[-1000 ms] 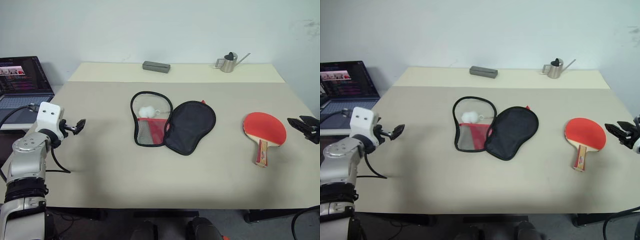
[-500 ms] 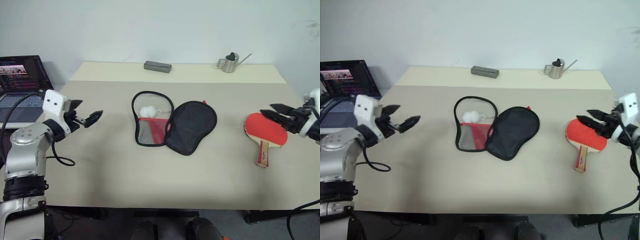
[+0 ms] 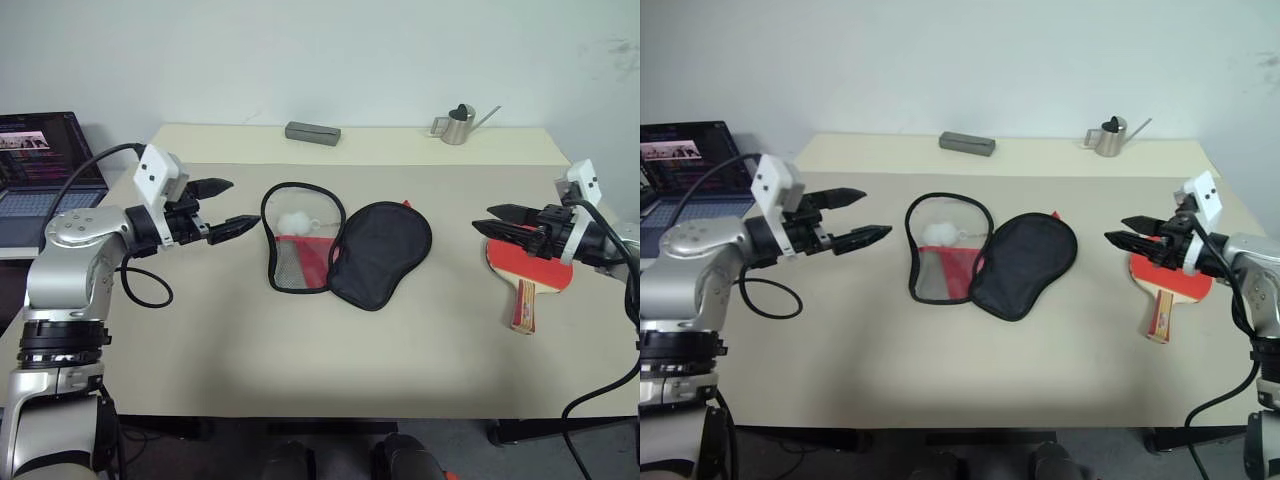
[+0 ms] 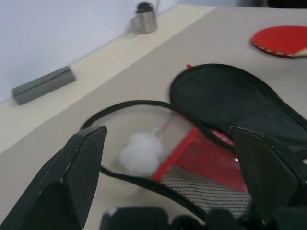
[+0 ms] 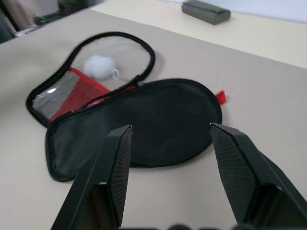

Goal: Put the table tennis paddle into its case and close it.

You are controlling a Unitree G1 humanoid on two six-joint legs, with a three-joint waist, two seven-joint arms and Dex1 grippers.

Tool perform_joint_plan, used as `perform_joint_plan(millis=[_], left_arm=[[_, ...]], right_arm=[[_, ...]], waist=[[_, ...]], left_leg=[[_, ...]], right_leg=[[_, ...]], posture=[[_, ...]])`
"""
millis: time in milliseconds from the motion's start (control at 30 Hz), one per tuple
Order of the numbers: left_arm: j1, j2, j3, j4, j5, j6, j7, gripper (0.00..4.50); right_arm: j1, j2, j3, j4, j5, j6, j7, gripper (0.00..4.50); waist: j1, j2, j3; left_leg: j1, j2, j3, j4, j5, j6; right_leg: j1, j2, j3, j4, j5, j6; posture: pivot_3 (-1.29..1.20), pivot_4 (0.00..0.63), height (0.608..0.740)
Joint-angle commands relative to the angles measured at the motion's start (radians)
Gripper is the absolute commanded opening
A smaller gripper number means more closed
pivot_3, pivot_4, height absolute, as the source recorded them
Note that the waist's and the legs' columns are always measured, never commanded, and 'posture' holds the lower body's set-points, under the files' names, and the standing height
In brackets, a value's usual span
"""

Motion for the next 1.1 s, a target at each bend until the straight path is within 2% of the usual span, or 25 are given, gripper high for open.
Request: perform_joint_plan(millis=[33, 167, 367, 633, 1100], left_arm=[[-0.035, 0.01, -0.013, 0.012, 0.001, -0.018, -0.045, 4.5], [-0.051, 0.002, -0.045, 0.043, 0.011, -0.034, -0.084, 4.5], [-0.09, -0.034, -0.082, 0.072, 0.018, -0.034, -0.12, 4.5], [-0.12, -0.064, -0.116, 0.064, 0.016, -0.039, -0.178, 4.5], [-0.145, -0.073, -0.119, 0.003, -0.037, 0.019, -0.292, 4.5]], right_arm=[[-0.043, 0.04, 0.012, -0.062, 0.027, 0.102, -0.079, 2.81], [-0.069, 0.089, 0.044, -0.073, 0.025, 0.176, -0.125, 2.81], [-0.117, 0.16, 0.105, -0.005, -0.029, 0.182, -0.192, 2.81], [-0.215, 0.25, 0.188, 0.22, -0.158, 0.052, -0.232, 2.81], [-0.362, 0.342, 0.206, 0.628, -0.302, -0.134, -0.238, 2.81]], waist=[[0.0, 0.0, 0.0], [0.001, 0.0, 0.0], [0.002, 0.0, 0.0], [0.0, 0.0, 0.0], [-0.001, 0.0, 0.0]], left_leg=[[0.0, 0.0, 0.0, 0.0, 0.0, 0.0], [-0.002, 0.0, -0.001, 0.0, 0.0, 0.0], [-0.003, 0.0, -0.001, 0.0, 0.0, 0.0], [-0.004, 0.0, 0.001, 0.0, 0.0, 0.0], [-0.006, 0.0, 0.002, 0.0, 0.0, 0.0]], right_leg=[[0.0, 0.0, 0.0, 0.0, 0.0, 0.0], [-0.001, 0.0, 0.0, 0.0, 0.0, 0.0], [-0.002, 0.0, -0.001, 0.0, 0.0, 0.0], [-0.004, 0.001, -0.001, 0.0, 0.0, 0.0], [-0.007, 0.001, -0.001, 0.001, 0.0, 0.0]], posture=[[0.0, 0.15, 0.74], [0.0, 0.15, 0.74], [0.0, 0.15, 0.74], [0.0, 0.15, 0.74], [0.0, 0.15, 0.74]])
